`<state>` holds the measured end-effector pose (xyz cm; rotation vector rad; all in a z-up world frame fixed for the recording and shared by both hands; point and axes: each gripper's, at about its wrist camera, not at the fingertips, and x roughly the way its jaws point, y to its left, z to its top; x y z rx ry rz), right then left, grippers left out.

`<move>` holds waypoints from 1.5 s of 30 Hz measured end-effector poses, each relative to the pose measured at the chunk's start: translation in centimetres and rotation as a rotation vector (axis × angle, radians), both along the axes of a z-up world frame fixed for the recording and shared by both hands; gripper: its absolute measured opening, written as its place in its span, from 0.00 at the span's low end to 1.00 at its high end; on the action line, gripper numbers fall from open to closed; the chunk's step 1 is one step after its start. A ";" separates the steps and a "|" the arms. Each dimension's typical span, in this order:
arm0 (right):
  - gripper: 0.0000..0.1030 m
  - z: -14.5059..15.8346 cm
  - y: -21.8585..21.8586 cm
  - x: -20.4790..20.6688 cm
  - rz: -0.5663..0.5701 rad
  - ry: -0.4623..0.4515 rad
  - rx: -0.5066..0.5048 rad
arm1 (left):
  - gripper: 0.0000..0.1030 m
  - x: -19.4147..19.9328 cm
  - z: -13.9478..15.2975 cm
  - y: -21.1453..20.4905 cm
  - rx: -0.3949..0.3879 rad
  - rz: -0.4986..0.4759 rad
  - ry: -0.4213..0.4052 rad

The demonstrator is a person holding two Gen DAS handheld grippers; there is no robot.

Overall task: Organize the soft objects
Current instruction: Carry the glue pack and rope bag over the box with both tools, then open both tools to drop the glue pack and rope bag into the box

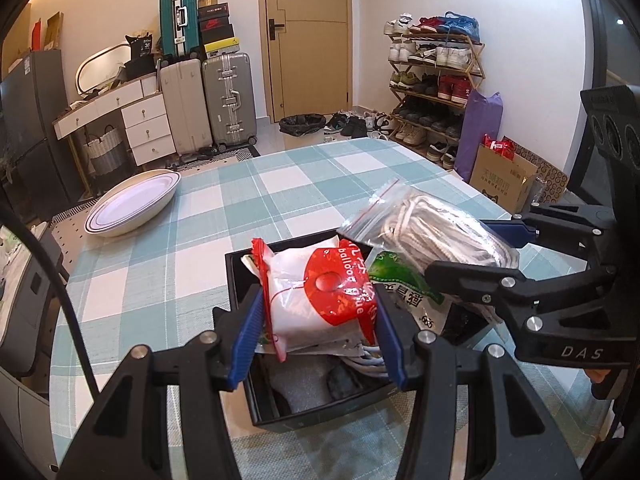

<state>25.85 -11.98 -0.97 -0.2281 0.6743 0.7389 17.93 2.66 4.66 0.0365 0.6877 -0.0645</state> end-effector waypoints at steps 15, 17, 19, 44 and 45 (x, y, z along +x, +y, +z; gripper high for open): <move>0.46 -1.0 1.5 1.4 0.019 -0.006 -0.088 | 0.51 0.6 -0.6 0.0 0.030 -0.015 0.024; 0.46 -1.2 1.6 1.5 0.020 -0.004 -0.090 | 0.51 0.6 -0.7 0.0 0.032 -0.018 0.027; 0.46 -1.3 1.8 1.5 0.023 -0.004 -0.094 | 0.51 0.6 -0.7 0.0 0.037 -0.021 0.029; 0.50 -2.1 2.5 2.5 0.095 0.004 -0.105 | 0.51 0.7 -1.4 0.3 0.030 -0.032 0.047; 0.51 -2.0 2.4 2.4 0.095 -0.002 -0.101 | 0.53 0.7 -1.3 0.3 0.029 -0.030 0.046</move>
